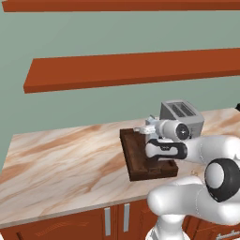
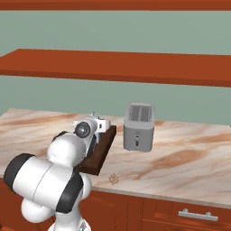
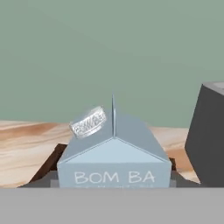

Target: Take out the milk from the fridge and place it on the tray on the counter. Then take the sugar cube near the tray and place it in the tray.

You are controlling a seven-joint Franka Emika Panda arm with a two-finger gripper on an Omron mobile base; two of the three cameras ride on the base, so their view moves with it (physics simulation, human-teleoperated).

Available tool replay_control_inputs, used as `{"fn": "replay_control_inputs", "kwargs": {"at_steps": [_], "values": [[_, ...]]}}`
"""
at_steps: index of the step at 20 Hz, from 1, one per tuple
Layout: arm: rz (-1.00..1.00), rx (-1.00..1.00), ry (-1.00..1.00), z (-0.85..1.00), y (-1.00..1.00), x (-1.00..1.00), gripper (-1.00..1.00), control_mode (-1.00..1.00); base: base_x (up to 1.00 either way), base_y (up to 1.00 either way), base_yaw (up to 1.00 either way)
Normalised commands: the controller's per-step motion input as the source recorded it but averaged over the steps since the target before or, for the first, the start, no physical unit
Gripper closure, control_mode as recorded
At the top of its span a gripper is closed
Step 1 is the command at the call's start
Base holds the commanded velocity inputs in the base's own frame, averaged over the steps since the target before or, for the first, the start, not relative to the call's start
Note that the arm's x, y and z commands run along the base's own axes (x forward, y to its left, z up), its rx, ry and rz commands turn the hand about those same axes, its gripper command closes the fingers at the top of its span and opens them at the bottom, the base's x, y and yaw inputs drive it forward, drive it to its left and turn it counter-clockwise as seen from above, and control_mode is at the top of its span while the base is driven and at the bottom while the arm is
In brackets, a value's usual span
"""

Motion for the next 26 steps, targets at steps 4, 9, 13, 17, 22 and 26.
{"fn": "replay_control_inputs", "kwargs": {"at_steps": [4, 9, 13, 17, 22, 26], "values": [[0.00, 0.00, -0.02, -0.03, 0.00, -0.17, -1.00, -1.00, 0.00, 0.00, 0.00], [0.00, 0.00, -0.01, -0.08, 0.00, -0.08, -1.00, -1.00, 0.00, 0.00, 0.00], [0.02, 0.00, -0.11, 0.05, 0.00, -0.40, -1.00, -1.00, 0.00, 0.00, 0.00], [0.02, 0.00, -0.14, 0.19, 0.00, -0.25, -1.00, -1.00, 0.00, 0.00, 0.00], [0.01, 0.00, -0.10, 0.28, 0.00, -0.19, -1.00, -1.00, 0.00, 0.00, 0.00], [0.02, 0.01, -0.04, 0.43, -0.10, -0.68, -1.00, -1.00, 0.00, 0.00, 0.00]]}}
